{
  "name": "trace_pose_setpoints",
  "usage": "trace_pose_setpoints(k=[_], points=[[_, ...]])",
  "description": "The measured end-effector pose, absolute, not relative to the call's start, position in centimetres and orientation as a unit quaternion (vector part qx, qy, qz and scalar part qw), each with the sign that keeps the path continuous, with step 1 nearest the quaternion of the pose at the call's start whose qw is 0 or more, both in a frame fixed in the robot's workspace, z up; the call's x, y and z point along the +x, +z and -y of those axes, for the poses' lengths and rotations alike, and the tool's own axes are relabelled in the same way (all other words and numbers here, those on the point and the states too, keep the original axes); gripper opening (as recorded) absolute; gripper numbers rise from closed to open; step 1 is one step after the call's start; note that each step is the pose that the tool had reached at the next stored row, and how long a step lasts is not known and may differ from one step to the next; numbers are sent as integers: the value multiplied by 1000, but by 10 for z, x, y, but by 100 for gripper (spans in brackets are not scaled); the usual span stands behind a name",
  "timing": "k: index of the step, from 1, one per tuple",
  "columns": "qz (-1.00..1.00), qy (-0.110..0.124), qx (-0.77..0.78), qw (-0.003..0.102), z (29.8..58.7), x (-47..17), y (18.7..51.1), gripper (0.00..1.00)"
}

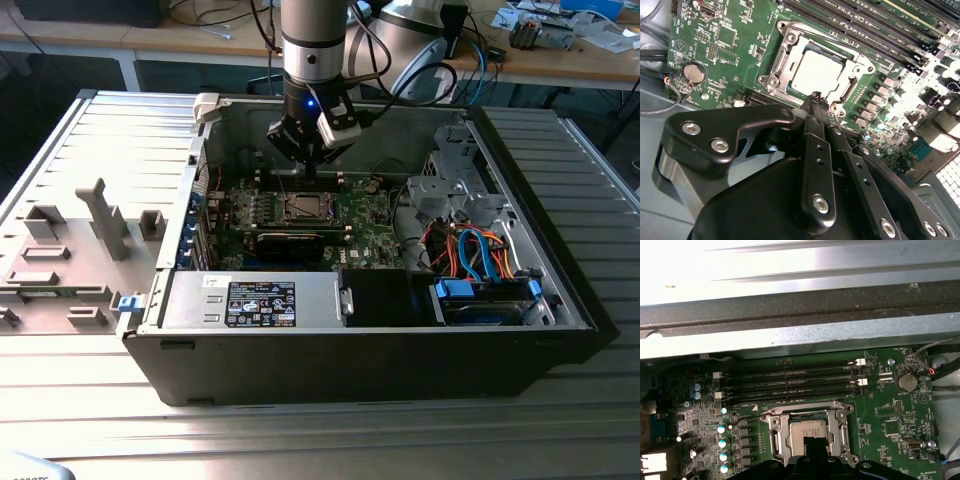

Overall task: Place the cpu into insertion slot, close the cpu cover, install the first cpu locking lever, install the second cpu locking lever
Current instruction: 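Install the first cpu locking lever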

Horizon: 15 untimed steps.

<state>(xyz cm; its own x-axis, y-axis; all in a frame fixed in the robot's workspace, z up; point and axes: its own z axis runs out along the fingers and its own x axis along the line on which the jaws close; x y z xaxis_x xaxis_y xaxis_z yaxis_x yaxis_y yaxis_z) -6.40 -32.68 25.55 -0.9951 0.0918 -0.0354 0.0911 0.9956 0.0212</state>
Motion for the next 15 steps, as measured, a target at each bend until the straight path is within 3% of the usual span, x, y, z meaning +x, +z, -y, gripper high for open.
trace_pose_setpoints(k=[15], points=[[-999,10,39,18,327,-64,255,11]])
